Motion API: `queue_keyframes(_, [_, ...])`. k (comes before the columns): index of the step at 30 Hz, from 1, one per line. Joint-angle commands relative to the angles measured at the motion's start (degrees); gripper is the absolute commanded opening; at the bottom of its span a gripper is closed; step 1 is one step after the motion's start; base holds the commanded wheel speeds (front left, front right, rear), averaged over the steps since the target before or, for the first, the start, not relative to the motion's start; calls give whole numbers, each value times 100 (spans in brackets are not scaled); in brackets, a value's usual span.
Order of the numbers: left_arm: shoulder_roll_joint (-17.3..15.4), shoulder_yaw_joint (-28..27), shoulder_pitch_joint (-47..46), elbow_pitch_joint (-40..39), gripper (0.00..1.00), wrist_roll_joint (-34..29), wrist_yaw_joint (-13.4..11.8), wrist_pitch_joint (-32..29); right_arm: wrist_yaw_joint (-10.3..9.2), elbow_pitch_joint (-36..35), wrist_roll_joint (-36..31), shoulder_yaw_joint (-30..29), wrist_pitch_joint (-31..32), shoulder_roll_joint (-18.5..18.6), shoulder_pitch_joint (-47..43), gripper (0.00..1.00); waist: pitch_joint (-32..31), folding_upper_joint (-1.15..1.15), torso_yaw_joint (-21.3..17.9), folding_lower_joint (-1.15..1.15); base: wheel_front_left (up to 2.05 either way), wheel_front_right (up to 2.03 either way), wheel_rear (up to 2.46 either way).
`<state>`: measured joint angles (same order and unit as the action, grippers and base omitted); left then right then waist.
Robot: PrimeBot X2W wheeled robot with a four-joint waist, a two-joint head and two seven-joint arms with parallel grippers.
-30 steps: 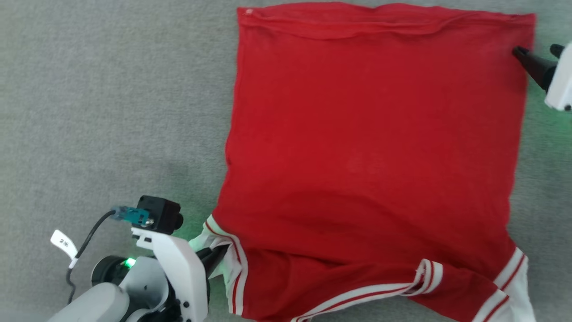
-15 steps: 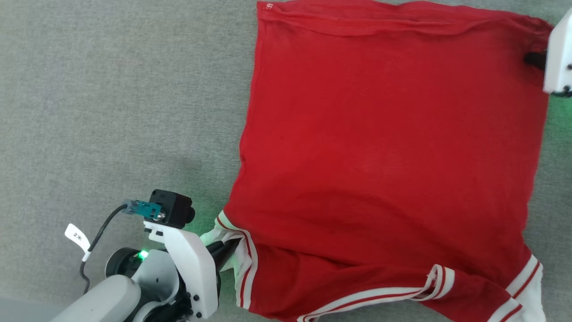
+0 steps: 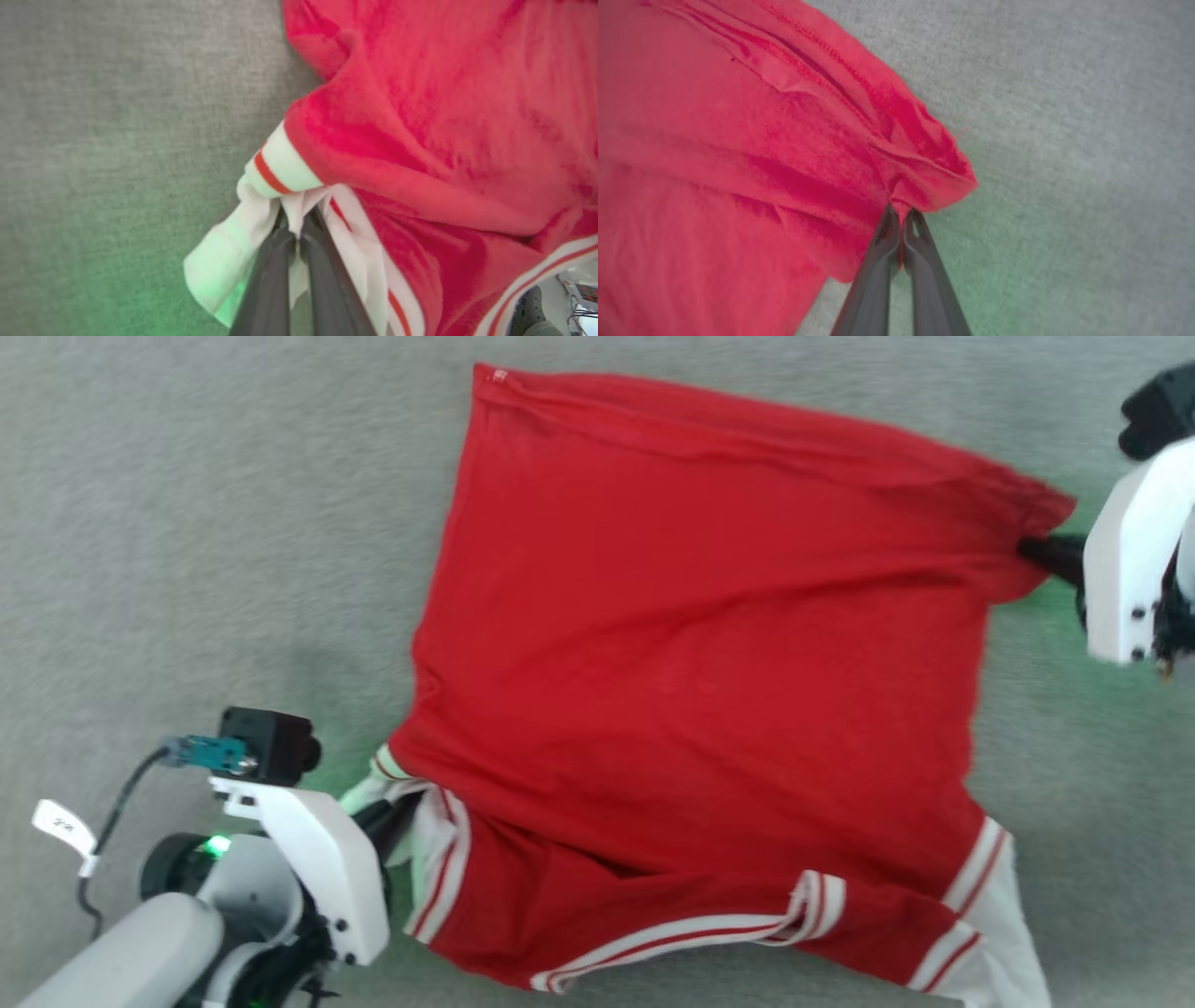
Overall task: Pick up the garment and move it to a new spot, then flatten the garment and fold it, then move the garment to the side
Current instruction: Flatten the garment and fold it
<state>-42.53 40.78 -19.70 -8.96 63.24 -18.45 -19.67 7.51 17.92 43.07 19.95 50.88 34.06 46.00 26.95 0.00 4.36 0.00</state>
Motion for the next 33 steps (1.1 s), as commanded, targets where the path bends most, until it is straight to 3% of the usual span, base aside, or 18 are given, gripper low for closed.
queue_keyframes(1, [-114, -106, 9, 121, 0, -45, -137, 43, -4, -229, 140, -27, -30, 12, -239, 0, -110, 0, -266, 0, 0, 0, 0])
queue_keyframes(10, [-417, -270, 101, -7, 0, 7, -171, 23, -4, -1589, 630, -354, 109, 126, -1771, 0, -285, 0, -769, 0, 0, 0, 0])
queue_keyframes(16, [-492, -302, 82, -16, 0, 16, -117, 36, -4, -2128, 565, -815, 37, -160, -3008, 0, -329, 0, -900, 0, 0, 0, 0])
queue_keyframes(20, [-468, -296, 66, 56, 0, 31, -65, 60, -4, -1989, 267, -918, -207, -500, -3480, 0, -334, 0, -932, 0, 0, 0, 0])
queue_keyframes(21, [-449, -295, 58, 76, 0, 44, -45, 72, -4, -1903, 184, -875, -308, -579, -3528, 20, -337, 0, -937, 0, 0, 0, 0])
queue_keyframes(22, [-432, -294, 50, 98, 0, 50, -30, 81, -4, -1797, 138, -824, -428, -684, -3559, 47, -344, 0, -941, 0, 0, 0, 0])
queue_keyframes(23, [-426, -285, 45, 125, 0, 46, -9, 87, -4, -1676, 58, -811, -538, -761, -3559, 100, -351, 0, -946, 0, 0, 0, 0])
queue_keyframes(28, [-371, -275, 42, 227, 0, 66, 63, 134, -24, -1603, -83, -824, -871, -727, -3442, 100, -407, 0, -929, 0, 0, 0, 0])
queue_keyframes(33, [-317, -257, 62, 259, 0, 62, 122, 201, -6, -2379, 96, -1200, -756, -496, -3477, 100, -431, 0, -832, 0, 0, 0, 0])
